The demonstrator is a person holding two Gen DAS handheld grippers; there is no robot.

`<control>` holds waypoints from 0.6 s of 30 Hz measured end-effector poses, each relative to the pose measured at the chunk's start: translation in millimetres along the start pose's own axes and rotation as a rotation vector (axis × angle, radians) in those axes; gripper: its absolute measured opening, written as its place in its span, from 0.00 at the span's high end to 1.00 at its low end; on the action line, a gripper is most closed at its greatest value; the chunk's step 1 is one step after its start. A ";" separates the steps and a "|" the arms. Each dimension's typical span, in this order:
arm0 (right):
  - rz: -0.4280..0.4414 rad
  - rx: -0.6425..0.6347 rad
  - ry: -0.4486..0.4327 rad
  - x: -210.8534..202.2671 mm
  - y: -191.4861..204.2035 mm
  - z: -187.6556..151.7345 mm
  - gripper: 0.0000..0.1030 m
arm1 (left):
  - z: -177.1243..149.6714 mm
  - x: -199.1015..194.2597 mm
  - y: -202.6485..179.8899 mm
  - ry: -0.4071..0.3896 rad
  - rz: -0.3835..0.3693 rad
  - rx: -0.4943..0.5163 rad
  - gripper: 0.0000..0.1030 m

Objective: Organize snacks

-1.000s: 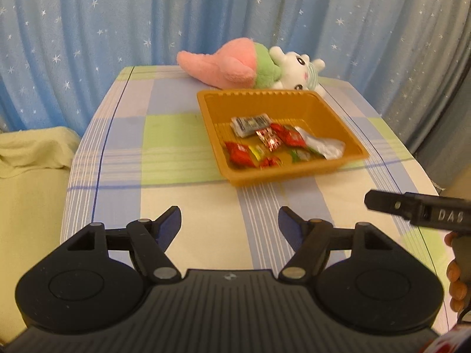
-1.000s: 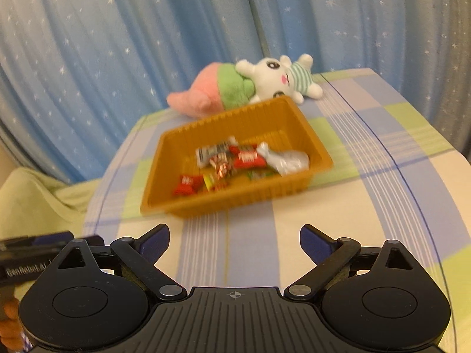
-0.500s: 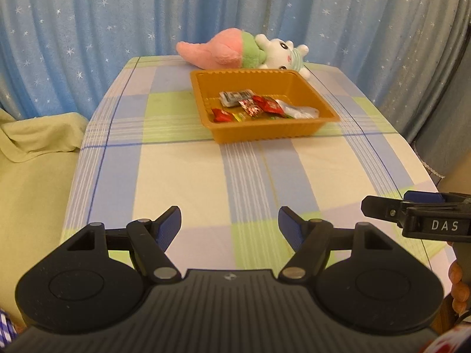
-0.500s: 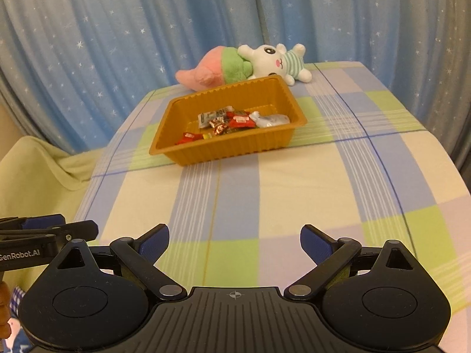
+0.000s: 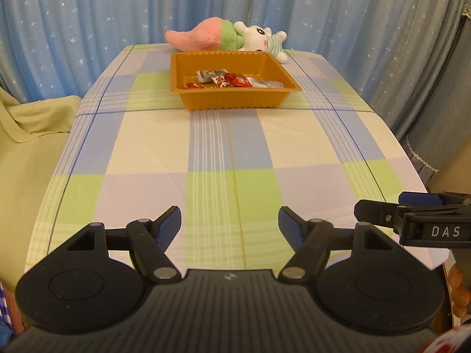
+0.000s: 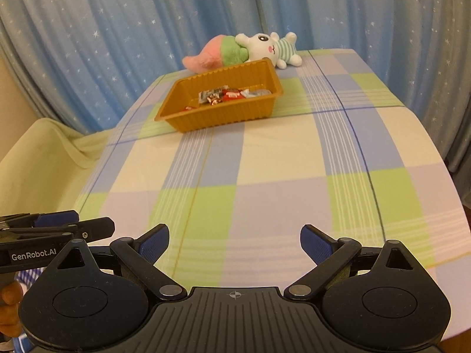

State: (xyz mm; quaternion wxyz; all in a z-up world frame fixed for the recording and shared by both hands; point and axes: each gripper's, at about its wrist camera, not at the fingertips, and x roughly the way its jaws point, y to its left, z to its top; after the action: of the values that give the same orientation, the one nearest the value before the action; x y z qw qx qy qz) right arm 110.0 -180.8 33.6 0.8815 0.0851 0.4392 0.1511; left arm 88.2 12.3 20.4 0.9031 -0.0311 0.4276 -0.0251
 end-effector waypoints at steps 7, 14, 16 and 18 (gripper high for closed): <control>0.009 -0.020 0.007 -19.7 -13.7 -21.2 0.07 | -20.1 -15.9 -24.7 0.001 0.000 0.001 0.31; 0.010 -0.026 0.017 -28.3 -27.1 -33.0 0.07 | -31.4 -23.9 -43.3 0.002 0.004 0.007 0.31; 0.010 -0.024 0.019 -28.8 -30.6 -34.6 0.07 | -33.1 -25.6 -46.4 0.001 0.004 0.008 0.31; 0.012 -0.021 0.023 -29.3 -33.9 -36.0 0.07 | -34.7 -25.8 -49.9 0.002 0.007 0.010 0.31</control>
State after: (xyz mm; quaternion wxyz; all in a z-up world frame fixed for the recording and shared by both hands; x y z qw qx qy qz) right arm 71.0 -222.0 24.4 0.8763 0.0769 0.4472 0.1621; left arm 44.1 -36.7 22.2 0.9029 -0.0252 0.4284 -0.0241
